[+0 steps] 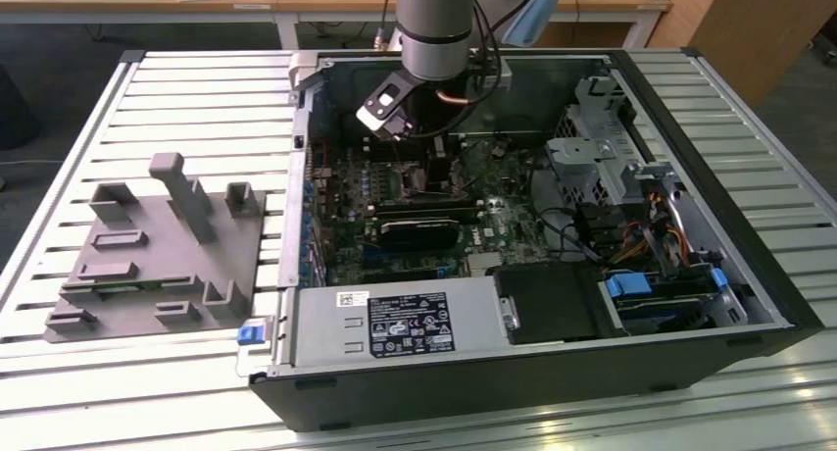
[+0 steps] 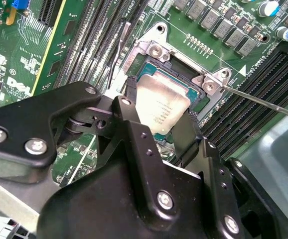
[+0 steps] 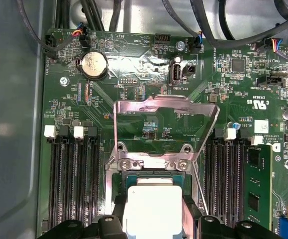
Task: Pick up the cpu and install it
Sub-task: 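Place the cpu into insertion slot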
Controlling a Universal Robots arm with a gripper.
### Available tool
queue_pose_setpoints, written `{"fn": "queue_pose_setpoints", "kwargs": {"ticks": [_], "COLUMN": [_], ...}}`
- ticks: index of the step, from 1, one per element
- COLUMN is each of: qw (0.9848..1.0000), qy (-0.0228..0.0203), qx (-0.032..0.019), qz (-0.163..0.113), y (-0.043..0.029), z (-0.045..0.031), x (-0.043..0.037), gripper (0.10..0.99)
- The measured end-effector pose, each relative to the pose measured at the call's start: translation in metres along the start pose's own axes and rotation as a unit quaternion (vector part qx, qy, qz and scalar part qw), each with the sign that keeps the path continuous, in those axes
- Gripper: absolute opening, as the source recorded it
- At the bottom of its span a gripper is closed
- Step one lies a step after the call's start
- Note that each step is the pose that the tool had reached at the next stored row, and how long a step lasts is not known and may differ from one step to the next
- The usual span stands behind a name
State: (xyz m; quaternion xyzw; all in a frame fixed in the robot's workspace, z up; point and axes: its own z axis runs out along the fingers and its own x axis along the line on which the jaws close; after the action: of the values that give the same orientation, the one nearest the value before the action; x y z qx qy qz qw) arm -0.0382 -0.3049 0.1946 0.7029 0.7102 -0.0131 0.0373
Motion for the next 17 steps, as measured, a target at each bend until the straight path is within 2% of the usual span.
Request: {"fn": "queue_pose_setpoints", "kwargs": {"ticks": [3,4,10,14,16,17], "qw": [1.0000,1.0000,1.0000,1.0000,1.0000,1.0000], "qy": [0.0007,0.0005,0.0002,0.0000,-0.0003,-0.0007], "qx": [-0.0005,-0.0003,-0.0001,-0.0001,-0.0001,-0.0001], "qz": [0.000,0.000,0.000,0.000,0.000,0.000], "y": [0.0002,0.0001,0.0000,0.0002,0.0003,0.0003], "z": [0.0005,0.0004,0.0001,-0.0035,-0.0065,-0.0078], "x": [0.0003,0.0002,0.0002,-0.0001,-0.0003,-0.0004], "gripper": [0.537,0.600,0.600,0.600,0.588,0.525]}}
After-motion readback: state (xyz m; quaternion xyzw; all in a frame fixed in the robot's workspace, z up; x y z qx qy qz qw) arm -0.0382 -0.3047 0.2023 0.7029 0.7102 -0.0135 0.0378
